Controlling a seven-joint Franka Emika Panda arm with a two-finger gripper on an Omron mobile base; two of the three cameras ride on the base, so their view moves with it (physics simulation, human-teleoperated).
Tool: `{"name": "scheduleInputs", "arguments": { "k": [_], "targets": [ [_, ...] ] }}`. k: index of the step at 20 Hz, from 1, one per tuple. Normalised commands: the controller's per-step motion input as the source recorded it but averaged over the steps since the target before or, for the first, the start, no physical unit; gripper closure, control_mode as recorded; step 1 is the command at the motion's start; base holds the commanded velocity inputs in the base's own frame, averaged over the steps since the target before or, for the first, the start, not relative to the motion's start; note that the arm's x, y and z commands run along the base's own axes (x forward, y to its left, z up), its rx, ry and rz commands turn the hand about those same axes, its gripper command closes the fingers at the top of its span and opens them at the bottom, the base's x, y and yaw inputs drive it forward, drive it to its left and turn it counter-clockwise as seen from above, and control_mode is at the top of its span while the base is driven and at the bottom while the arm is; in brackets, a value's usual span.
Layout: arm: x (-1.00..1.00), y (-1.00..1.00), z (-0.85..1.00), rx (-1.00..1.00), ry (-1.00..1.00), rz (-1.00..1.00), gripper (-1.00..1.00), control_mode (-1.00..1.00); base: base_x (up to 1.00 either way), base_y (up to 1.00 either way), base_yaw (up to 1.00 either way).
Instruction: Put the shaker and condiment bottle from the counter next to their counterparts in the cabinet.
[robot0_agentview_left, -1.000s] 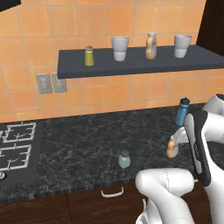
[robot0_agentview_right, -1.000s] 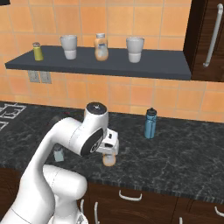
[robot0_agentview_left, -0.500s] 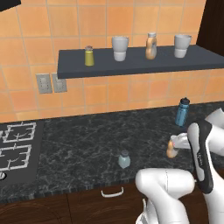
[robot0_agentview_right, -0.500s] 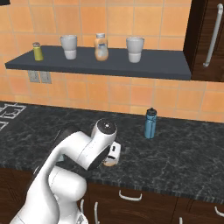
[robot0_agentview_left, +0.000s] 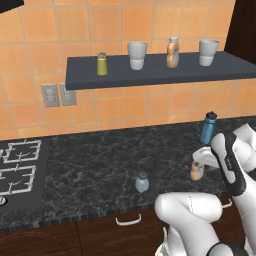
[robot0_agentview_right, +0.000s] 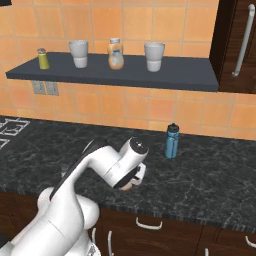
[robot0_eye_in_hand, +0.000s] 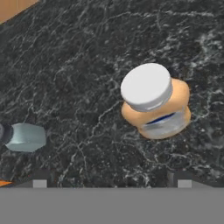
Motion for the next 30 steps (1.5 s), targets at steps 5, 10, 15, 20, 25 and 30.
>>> {"name": "scheduleInputs", "arguments": {
  "k": [5, 10, 15, 20, 25, 30],
  "targets": [
    [0.00, -0.45, -0.14, 0.01, -0.01, 0.00, -1.00, -1.00, 0.00, 0.00, 0.00],
    [0.00, -0.03, -0.05, 0.07, -0.03, 0.00, -1.00, -1.00, 0.00, 0.00, 0.00],
    [0.00, 0.01, -0.03, 0.01, -0.25, 0.00, -1.00, -1.00, 0.00, 0.00, 0.00],
    [-0.01, 0.12, 0.00, 0.04, -0.16, 0.00, -1.00, -1.00, 0.00, 0.00, 0.00],
    [0.05, 0.08, -0.06, 0.02, -0.08, 0.00, -1.00, -1.00, 0.00, 0.00, 0.00],
    [0.09, 0.04, -0.14, 0.04, -0.05, 0.00, -1.00, -1.00, 0.00, 0.00, 0.00]
  ]
}}
